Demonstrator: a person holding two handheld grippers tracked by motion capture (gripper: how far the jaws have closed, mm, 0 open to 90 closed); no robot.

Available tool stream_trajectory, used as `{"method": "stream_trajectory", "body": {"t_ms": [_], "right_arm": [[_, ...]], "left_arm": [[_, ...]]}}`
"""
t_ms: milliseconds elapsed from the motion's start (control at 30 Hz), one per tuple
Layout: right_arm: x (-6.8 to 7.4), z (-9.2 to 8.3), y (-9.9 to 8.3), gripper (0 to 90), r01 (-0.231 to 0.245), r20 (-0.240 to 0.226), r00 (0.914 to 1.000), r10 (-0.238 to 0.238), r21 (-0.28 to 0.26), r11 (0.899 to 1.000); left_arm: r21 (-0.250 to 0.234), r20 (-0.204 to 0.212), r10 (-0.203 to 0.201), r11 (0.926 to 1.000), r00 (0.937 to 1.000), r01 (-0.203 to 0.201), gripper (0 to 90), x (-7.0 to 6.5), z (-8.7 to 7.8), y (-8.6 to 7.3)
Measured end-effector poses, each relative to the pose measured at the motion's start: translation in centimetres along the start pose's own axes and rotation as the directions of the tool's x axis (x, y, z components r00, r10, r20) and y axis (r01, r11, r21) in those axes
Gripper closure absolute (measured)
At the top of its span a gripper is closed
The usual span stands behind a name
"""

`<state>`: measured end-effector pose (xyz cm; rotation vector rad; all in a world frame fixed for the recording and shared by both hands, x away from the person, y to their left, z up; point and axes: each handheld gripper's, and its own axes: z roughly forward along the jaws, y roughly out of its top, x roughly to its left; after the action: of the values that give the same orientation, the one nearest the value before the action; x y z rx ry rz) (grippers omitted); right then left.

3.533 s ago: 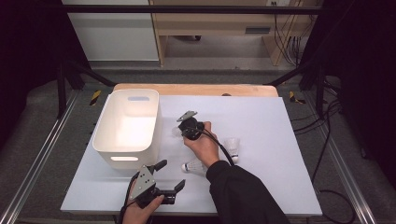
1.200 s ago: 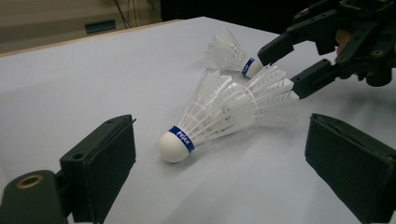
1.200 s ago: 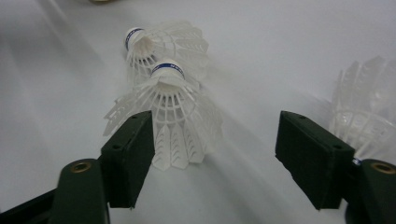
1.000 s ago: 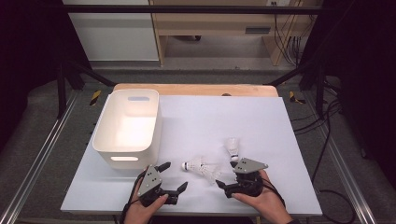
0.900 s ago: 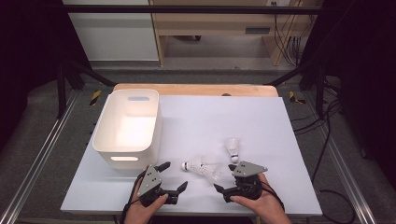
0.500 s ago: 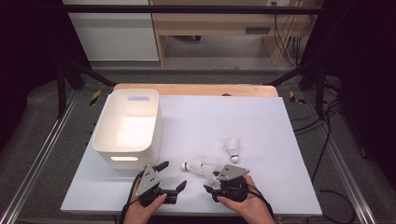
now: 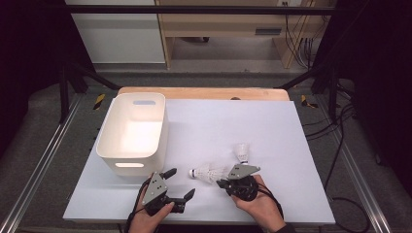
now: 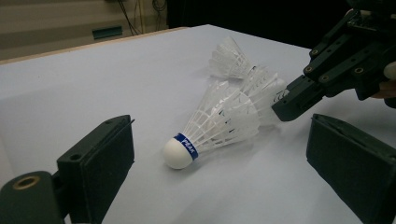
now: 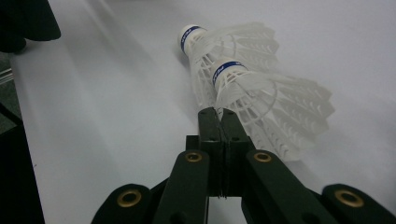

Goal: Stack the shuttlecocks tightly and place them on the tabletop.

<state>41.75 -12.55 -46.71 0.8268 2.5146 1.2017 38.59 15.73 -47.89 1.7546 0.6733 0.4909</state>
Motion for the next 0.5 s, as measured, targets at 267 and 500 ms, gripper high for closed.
{"method": "stream_trajectory", "body": {"t_ms": [267,500], "right_arm": [[-0.7,0.4,1.0,90.0,0.064,-0.086,0.994,-0.068,-0.046,0.997],[-1.1,1.5,1.2,89.6,0.09,-0.103,0.9904,-0.092,-0.023,0.996]], "left_arm": [[0.009,0.003,-0.002,1.0,1.0,0.002,7.8,-0.1,0.1,-0.1],[0.014,0.004,0.001,0.9999,1.0,-0.001,7.9,-0.1,0.2,-0.1]]}}
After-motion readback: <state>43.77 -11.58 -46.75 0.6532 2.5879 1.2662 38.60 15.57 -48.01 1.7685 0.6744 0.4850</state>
